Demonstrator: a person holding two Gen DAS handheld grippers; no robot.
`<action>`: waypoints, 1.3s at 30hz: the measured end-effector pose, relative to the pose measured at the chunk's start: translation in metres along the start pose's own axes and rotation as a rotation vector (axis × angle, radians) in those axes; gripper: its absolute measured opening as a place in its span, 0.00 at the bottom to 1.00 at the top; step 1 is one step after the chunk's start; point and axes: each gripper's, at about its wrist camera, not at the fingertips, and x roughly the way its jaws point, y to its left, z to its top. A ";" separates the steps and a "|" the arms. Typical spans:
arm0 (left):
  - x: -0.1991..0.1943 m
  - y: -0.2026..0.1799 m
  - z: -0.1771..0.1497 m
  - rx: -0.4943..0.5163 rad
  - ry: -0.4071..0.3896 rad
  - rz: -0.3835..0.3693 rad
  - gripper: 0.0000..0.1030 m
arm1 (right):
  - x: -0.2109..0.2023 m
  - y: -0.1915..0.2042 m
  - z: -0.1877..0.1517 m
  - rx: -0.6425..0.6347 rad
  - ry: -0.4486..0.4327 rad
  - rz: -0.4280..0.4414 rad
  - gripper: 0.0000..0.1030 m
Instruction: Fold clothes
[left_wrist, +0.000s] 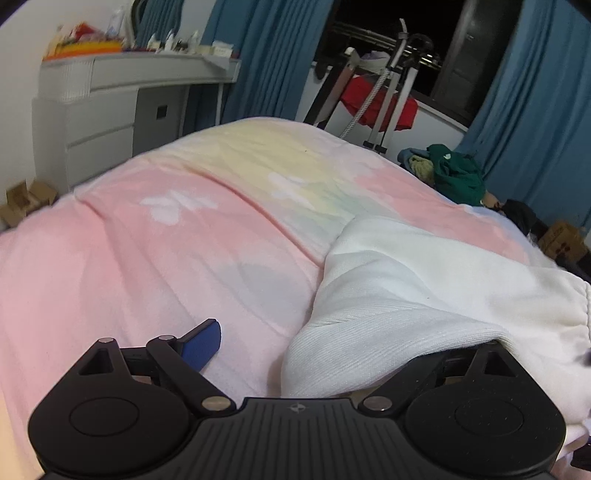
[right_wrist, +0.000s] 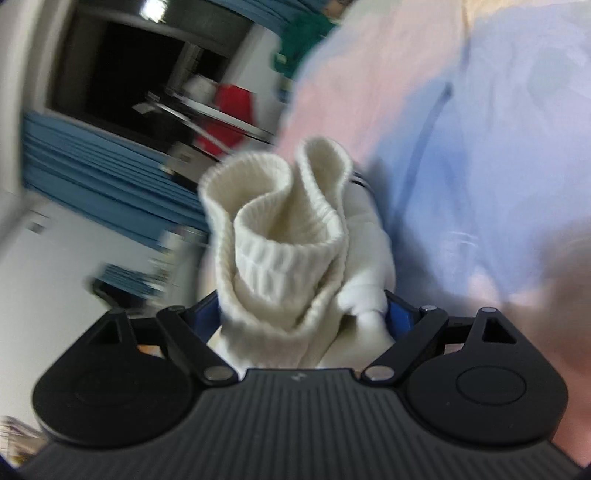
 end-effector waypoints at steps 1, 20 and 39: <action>-0.001 -0.001 0.000 0.008 0.001 0.001 0.90 | 0.007 0.001 -0.001 -0.015 0.016 -0.030 0.87; -0.056 -0.006 0.007 0.185 0.107 -0.228 0.95 | 0.009 0.006 0.000 -0.083 0.017 -0.155 0.59; 0.098 0.016 0.057 -0.119 0.457 -0.472 0.95 | 0.010 0.018 0.002 -0.107 -0.005 -0.158 0.60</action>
